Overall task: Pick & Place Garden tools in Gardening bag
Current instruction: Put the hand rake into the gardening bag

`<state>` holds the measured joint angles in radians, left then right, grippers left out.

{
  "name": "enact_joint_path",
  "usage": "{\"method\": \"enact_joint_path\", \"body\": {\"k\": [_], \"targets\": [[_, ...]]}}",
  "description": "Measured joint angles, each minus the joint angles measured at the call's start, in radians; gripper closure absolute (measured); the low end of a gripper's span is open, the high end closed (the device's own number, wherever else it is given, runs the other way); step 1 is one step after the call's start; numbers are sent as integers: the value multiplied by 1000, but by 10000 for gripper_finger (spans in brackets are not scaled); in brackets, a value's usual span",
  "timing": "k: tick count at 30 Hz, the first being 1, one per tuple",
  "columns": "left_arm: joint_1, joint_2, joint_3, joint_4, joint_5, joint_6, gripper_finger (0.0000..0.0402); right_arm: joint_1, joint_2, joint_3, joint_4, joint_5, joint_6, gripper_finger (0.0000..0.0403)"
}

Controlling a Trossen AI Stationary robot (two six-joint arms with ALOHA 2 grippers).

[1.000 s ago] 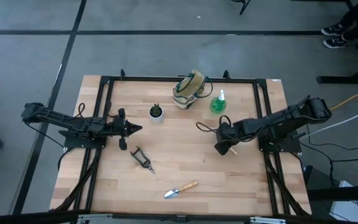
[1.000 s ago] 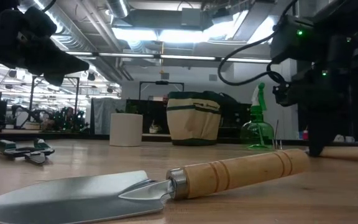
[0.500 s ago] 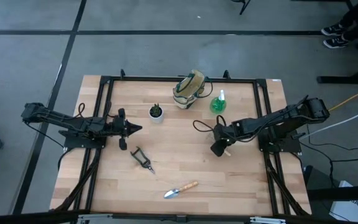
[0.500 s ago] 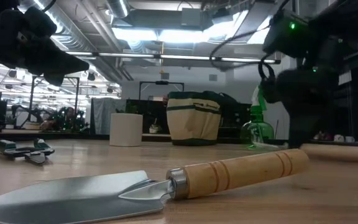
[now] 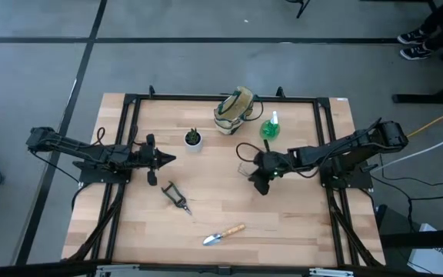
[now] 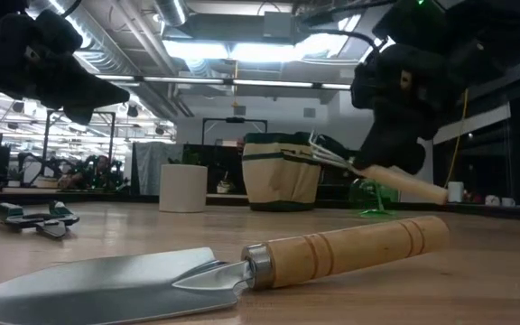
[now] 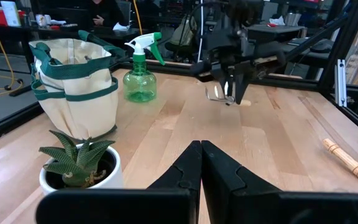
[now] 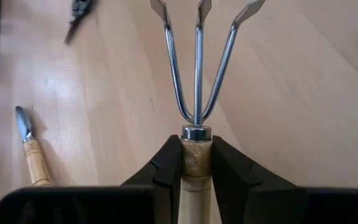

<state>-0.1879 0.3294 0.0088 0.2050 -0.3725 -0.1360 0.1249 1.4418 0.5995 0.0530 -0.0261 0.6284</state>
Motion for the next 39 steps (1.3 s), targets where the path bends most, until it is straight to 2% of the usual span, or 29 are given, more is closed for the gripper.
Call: {"method": "enact_joint_path", "body": {"k": [12,25,39], "targets": [[0,0,0,0,0,0,398,-37,-1,1,35,4,-58,336],[0,0,0,0,0,0,398,-97,-2,4,150,-4,-98,336],[0,0,0,0,0,0,398,-137,-2,197,49,-4,-245,336]]}}
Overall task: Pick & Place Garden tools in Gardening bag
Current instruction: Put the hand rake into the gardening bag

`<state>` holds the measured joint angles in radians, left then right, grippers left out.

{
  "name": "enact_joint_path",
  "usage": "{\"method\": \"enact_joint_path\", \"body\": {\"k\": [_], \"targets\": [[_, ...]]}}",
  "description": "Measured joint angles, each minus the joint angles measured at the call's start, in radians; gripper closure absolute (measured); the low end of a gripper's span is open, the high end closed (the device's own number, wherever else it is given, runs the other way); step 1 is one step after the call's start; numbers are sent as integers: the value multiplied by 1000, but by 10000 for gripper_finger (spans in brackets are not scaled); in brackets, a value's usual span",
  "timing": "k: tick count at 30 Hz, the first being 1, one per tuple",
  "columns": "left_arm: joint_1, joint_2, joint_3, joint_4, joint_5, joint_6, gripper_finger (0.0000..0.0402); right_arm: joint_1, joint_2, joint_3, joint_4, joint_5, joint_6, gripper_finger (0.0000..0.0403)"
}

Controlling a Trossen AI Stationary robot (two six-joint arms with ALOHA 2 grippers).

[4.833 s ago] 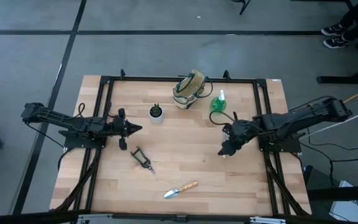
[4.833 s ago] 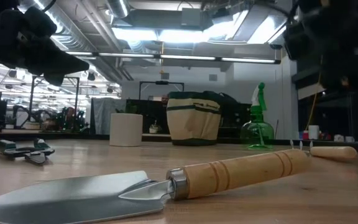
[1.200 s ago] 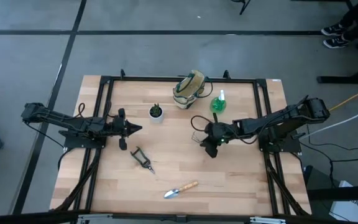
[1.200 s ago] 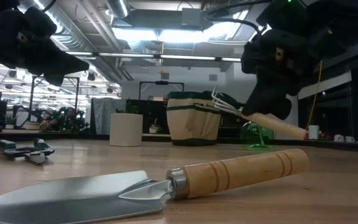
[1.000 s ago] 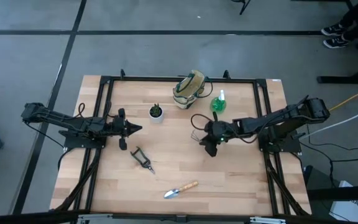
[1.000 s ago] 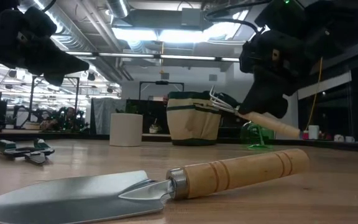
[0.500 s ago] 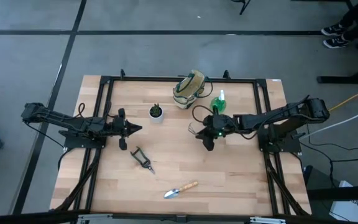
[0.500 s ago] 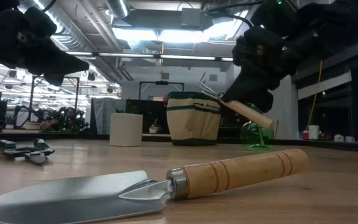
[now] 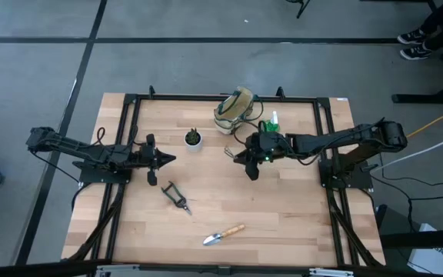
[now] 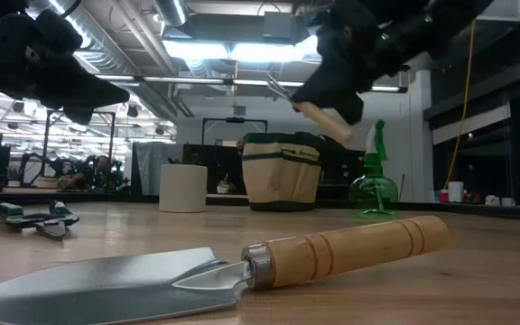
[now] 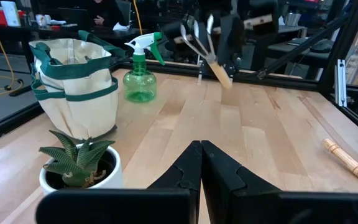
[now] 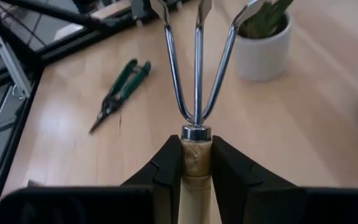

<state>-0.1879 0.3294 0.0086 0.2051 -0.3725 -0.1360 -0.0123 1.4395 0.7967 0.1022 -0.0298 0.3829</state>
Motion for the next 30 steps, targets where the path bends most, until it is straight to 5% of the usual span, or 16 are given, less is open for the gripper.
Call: {"method": "enact_joint_path", "body": {"k": [30], "targets": [[0,0,0,0,0,0,398,-214,0,262,4,-60,-129,332]]}}
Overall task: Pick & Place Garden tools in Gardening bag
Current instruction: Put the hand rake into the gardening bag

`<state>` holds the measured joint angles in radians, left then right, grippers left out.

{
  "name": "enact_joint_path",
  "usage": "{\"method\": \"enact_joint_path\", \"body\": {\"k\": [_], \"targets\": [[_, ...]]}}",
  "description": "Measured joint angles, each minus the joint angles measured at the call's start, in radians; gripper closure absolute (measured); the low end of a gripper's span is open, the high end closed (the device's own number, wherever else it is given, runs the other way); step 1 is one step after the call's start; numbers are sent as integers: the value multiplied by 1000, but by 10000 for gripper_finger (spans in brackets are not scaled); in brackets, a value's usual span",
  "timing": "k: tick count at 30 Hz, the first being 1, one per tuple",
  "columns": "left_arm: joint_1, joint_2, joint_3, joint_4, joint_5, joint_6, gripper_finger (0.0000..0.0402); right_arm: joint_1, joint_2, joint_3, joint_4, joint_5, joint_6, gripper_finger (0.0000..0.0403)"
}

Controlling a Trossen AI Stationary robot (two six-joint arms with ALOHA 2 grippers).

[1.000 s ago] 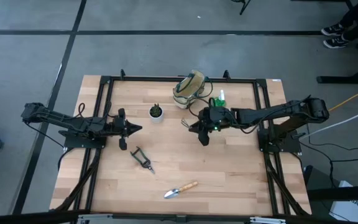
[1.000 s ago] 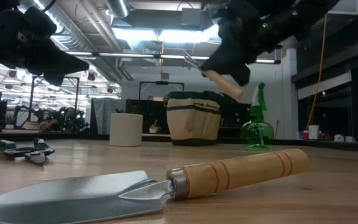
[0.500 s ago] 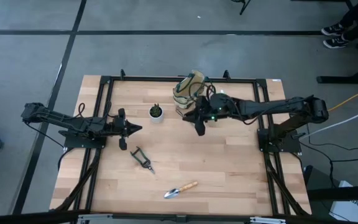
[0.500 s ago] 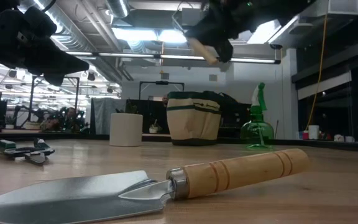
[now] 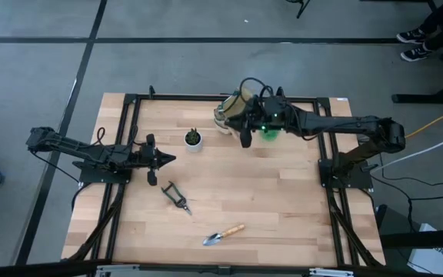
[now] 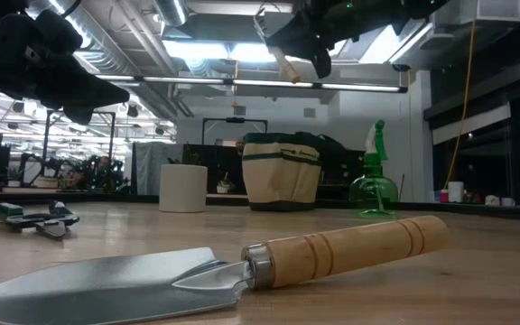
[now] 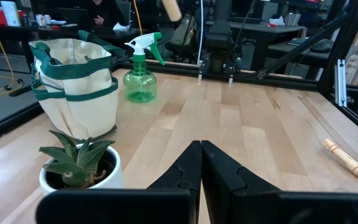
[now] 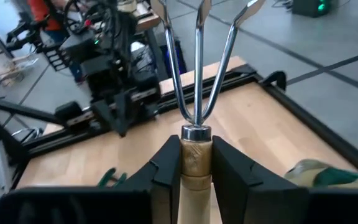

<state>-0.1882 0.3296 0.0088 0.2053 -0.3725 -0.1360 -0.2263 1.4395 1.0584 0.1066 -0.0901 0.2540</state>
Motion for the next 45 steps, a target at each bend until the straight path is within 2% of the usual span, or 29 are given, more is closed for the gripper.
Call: {"method": "enact_joint_path", "body": {"k": [12,19,38,45], "targets": [[0,0,0,0,0,0,398,-91,8,0,144,4,3,331],[0,0,0,0,0,0,398,-122,54,0,253,38,3,331],[0,0,0,0,0,0,398,-251,185,-1,256,37,-27,331],[0,0,0,0,0,0,398,-272,198,-1,253,37,-68,331]]}}
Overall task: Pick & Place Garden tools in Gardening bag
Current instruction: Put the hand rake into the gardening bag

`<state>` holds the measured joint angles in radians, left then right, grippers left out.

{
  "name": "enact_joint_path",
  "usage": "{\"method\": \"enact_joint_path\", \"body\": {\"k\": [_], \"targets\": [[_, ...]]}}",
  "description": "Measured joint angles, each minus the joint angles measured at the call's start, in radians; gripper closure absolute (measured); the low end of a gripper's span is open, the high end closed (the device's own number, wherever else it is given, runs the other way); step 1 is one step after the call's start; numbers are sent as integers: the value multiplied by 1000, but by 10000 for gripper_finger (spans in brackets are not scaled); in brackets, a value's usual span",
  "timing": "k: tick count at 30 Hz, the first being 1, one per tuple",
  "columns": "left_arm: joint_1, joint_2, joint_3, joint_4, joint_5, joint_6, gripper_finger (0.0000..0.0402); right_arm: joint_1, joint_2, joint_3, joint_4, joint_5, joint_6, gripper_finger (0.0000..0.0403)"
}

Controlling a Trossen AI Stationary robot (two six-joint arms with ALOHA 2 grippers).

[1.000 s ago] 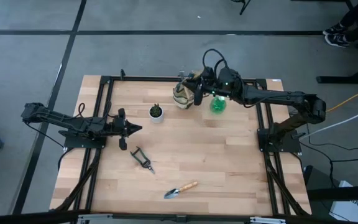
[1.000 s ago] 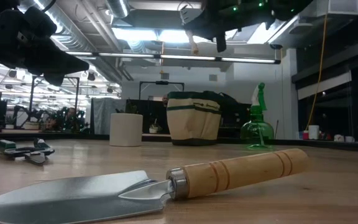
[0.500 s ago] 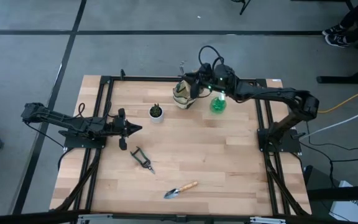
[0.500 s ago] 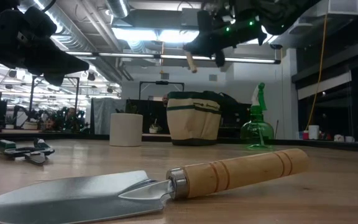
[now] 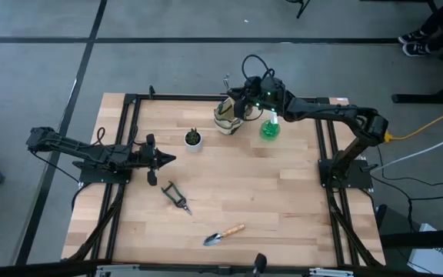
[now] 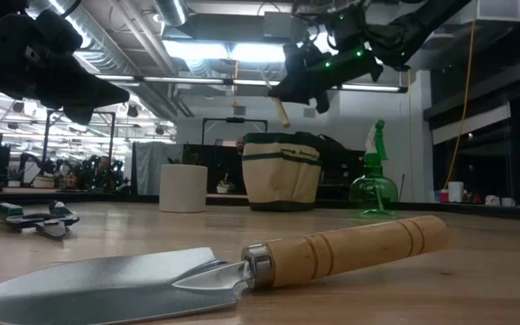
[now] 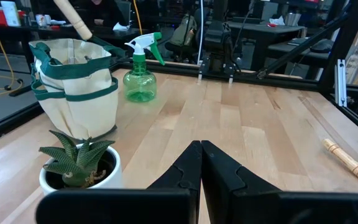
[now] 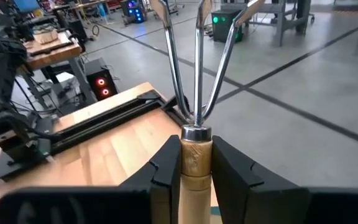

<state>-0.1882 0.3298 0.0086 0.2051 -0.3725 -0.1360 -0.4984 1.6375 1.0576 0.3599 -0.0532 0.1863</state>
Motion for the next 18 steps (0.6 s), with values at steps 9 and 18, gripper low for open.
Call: {"method": "enact_joint_path", "body": {"k": [9,18], "targets": [[0,0,0,0,0,0,398,-41,0,0,3,0,-382,331],[0,0,0,0,0,0,398,-45,0,0,-4,0,-576,327]]}}
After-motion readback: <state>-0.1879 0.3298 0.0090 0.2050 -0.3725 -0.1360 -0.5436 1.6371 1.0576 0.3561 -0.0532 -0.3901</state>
